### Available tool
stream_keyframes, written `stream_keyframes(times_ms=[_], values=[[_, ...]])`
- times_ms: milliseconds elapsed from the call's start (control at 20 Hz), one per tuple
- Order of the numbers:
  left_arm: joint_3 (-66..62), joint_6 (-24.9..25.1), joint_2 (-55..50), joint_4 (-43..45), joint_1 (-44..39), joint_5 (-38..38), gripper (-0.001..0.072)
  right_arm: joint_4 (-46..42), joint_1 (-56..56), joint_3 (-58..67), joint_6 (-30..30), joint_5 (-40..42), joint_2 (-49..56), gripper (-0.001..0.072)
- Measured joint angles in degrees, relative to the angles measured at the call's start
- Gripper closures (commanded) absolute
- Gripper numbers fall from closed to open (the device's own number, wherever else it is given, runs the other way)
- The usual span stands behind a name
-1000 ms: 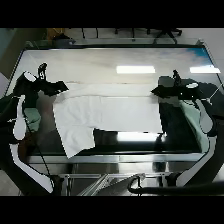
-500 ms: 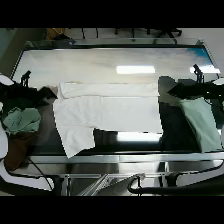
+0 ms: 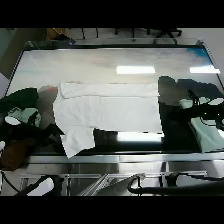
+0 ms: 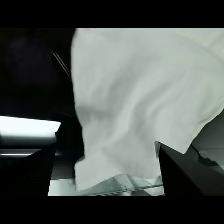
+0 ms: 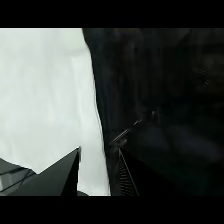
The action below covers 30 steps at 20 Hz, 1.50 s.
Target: Fold the shirts.
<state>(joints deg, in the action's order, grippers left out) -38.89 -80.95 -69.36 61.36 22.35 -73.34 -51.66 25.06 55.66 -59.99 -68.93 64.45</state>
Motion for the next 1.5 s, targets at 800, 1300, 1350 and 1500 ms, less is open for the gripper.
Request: stream_keyframes(times_ms=[800,1300,1350,1500], values=[[3.98,5.81,6.56,-8.61,-9.53,13.84,0.0693,1.33,-6.82,-4.72,1.05,-0.98,5.90,0.0585],[3.15,4.42,24.35,-2.58,-2.78,-1.20,0.0694,-8.02,-5.22,-4.94,-6.60,-7.72,0.00,0.0693],[3.15,4.00,26.58,-1.66,-2.14,-3.17,0.0694,-9.09,-4.87,-4.94,-7.98,-9.49,-1.22,0.0693],[3.15,3.32,32.06,-0.20,-1.22,-7.13,0.0694,-10.84,-4.35,-4.94,-10.64,-12.74,-5.55,0.0694]])
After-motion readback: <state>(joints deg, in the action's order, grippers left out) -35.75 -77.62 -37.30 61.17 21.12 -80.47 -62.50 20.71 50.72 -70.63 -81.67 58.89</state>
